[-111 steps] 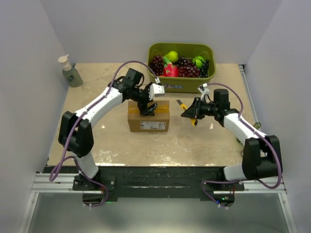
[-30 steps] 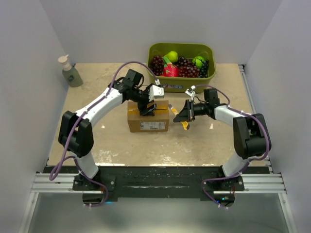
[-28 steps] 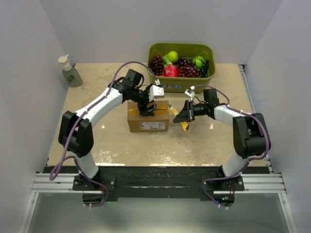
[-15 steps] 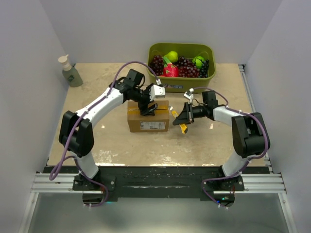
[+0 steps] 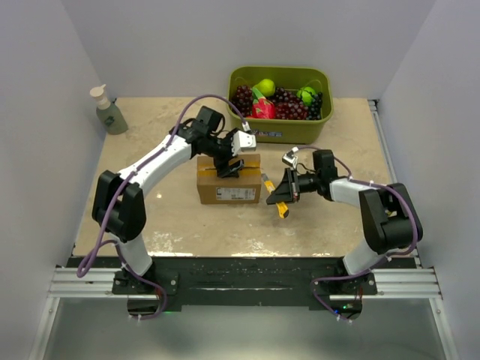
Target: Unpack the express box
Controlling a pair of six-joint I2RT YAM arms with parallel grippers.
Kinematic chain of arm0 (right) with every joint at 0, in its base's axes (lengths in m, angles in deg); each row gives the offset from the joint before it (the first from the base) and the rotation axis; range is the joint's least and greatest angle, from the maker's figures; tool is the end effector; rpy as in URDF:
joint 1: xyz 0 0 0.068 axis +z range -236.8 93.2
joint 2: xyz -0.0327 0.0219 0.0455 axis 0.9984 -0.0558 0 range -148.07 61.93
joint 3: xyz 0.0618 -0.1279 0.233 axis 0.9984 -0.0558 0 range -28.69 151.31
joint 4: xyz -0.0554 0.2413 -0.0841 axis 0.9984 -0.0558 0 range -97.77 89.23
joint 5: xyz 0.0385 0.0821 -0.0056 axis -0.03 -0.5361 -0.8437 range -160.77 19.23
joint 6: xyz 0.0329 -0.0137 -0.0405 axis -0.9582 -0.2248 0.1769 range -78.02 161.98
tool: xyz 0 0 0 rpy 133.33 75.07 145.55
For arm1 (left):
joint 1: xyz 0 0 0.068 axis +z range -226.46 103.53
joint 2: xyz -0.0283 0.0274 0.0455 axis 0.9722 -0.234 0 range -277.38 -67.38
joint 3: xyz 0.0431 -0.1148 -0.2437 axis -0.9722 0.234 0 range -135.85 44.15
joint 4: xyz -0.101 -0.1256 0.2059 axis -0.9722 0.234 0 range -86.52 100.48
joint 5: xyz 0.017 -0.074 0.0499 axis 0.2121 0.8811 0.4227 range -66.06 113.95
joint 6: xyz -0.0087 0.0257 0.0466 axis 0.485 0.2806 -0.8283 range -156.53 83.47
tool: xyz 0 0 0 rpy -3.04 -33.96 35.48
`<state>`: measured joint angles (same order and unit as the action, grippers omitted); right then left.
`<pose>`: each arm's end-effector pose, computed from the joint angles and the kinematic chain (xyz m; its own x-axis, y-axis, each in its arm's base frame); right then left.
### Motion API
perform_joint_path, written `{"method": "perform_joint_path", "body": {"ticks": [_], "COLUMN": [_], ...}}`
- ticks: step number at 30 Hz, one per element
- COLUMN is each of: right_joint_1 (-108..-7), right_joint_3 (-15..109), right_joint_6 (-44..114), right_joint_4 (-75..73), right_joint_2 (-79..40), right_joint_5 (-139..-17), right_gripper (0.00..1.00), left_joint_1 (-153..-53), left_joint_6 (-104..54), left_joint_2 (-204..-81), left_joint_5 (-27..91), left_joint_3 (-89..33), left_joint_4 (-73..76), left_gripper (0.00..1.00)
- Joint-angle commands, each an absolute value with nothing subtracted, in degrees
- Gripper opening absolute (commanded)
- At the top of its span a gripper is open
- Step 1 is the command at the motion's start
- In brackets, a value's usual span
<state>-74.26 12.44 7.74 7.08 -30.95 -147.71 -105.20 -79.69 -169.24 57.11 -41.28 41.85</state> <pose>0.2767 0.0970 0.1651 -0.9727 -0.0860 -0.2156 -0.2261 0.1410 0.9638 0.3292 -0.2026 0.2753 -0.0583 0.6850 -0.7262 0.9854 0.1562 0.0682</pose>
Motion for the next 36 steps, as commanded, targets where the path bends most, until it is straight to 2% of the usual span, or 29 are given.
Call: {"method": "perform_joint_path", "body": {"ticks": [1, 7, 9, 10, 11, 13, 18, 21, 25, 29, 32, 33, 34, 36], "right_joint_1": [-70.45, -72.46, -76.23, -81.3, -82.83, -85.46, -86.27, -86.18, -86.27, -86.27, -86.27, -86.18, -86.27, -86.27], "right_joint_3": [10.34, 9.63, 14.51, 18.38, 22.08, 30.87, 40.72, 44.68, 48.21, 52.16, 54.54, 55.33, 55.6, 56.82], "right_joint_6": [0.67, 1.97, 12.03, 31.85, 39.36, 54.11, 54.9, 54.9, 53.5, 53.49, 53.93, 54.11, 54.2, 55.24], "right_joint_4": [15.05, 14.87, -1.48, -13.57, -29.62, -38.78, -43.75, -44.54, -44.11, -47.52, -49.63, -50.08, -50.17, -51.83], "right_joint_2": [-27.19, -24.73, -22.97, -22.71, -22.79, -24.54, -28.5, -28.6, -26.67, -27.01, -26.22, -25.79, -25.43, -24.38], "right_joint_5": [-157.51, -156.12, -150.42, -146.22, -137.91, -134.06, -132.65, -132.38, -132.11, -133.16, -133.96, -133.79, -133.61, -132.12], "right_gripper": [0.0, 0.0, 0.0, 0.0, 0.0, 0.0, 0.0, 0.0, 0.0, 0.0, 0.0, 0.0, 0.0, 0.0], "left_joint_1": [-104.33, -104.5, -104.5, -104.42, -104.5, -104.5, -104.59, -105.03, -106.35, -106.43, -106.17, -106.09, -106.08, -106.26], "left_joint_6": [-83.37, -83.29, -83.11, -83.2, -83.11, -83.29, -82.68, -82.23, -93.71, -98.31, -99.19, -99.72, -100.33, -100.0], "left_joint_2": [-174.43, -173.82, -173.47, -172.86, -172.33, -170.4, -165.91, -162.92, -163.88, -167.21, -175.46, -180.79, -183.37, -187.51], "left_joint_5": [46.71, 46.71, 46.53, 46.53, 46.97, 48.02, 54.35, 49.81, 44.7, 41.97, 43.27, 44.24, 45.47, 47.5], "left_joint_3": [-40.4, -39.79, -39.61, -39.44, -39.61, -40.31, -45.93, -47.96, -50.24, -52.96, -65.32, -73.98, -78.07, -82.58], "left_joint_4": [42.85, 43.29, 43.29, 43.55, 43.73, 44.25, 49.27, 47.6, 53.3, 56.64, 64.97, 68.39, 75.65, 78.71], "left_gripper": [0.82, 0.82, 0.82, 0.82, 0.81, 0.82, 0.86, 0.95, 0.97, 0.98, 0.98, 0.98, 0.98, 0.96]}}
